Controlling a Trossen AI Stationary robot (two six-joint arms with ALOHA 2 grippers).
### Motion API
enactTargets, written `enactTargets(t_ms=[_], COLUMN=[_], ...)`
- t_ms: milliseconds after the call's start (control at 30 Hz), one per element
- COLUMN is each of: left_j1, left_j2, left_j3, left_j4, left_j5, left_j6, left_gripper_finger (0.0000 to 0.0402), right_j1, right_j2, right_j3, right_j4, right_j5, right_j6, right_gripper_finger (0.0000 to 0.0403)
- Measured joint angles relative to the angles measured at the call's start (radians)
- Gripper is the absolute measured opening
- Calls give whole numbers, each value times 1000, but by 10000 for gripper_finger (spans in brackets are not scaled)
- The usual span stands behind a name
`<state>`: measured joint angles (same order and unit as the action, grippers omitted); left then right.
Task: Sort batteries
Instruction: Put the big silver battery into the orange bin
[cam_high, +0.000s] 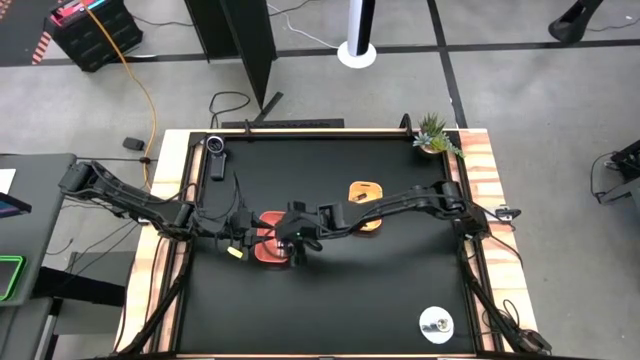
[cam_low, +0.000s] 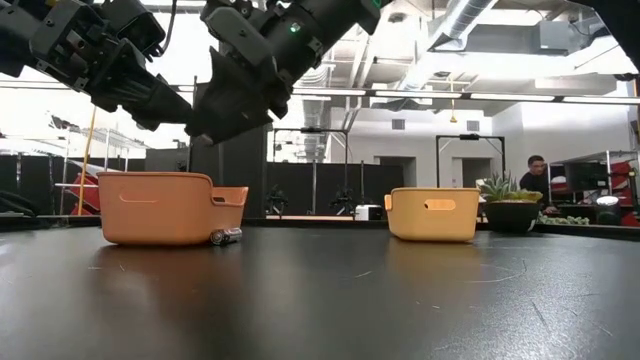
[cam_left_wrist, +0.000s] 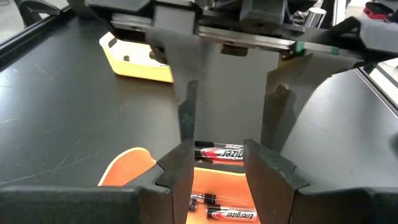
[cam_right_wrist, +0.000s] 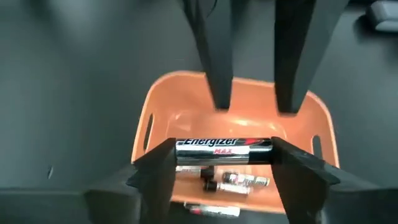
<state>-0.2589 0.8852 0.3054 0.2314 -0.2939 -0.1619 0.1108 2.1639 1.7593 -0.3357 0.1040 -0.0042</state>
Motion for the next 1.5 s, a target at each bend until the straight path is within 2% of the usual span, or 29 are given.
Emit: enactTargets(t_ms=[133, 267, 633, 733, 933, 1100, 1300, 1500], left_j1=[0, 0, 0, 0, -1, 0, -1, -1], left_j2=[0, 0, 0, 0, 0, 0, 0, 0], left_j3=[0, 0, 0, 0, 0, 0, 0, 0], left_j4=[5, 4, -8, -12, -20, -21, -18, -8], left_j5=[0, 0, 0, 0, 0, 0, 0, 0], left_j6=[0, 0, -4, -4, -4, 0, 0, -1], left_gripper_finger=[132, 132, 132, 132, 132, 132, 132, 132], right_j1=[-8, -16, -24, -18, -7, 19, 44, 24], right_j2=[0, 0, -38, -34, -34, -28, 2, 3], right_j3=[-4, -4, -7, -50, -144, -212, -252, -253], right_j4=[18, 24, -158, -170, -134, 12, 141, 169], right_j5=[0, 1, 33, 39, 35, 27, 25, 60], right_j6=[4, 8, 91, 128, 202, 209, 179, 180], right_gripper_finger=[305, 330, 329, 329, 329, 333, 363, 390])
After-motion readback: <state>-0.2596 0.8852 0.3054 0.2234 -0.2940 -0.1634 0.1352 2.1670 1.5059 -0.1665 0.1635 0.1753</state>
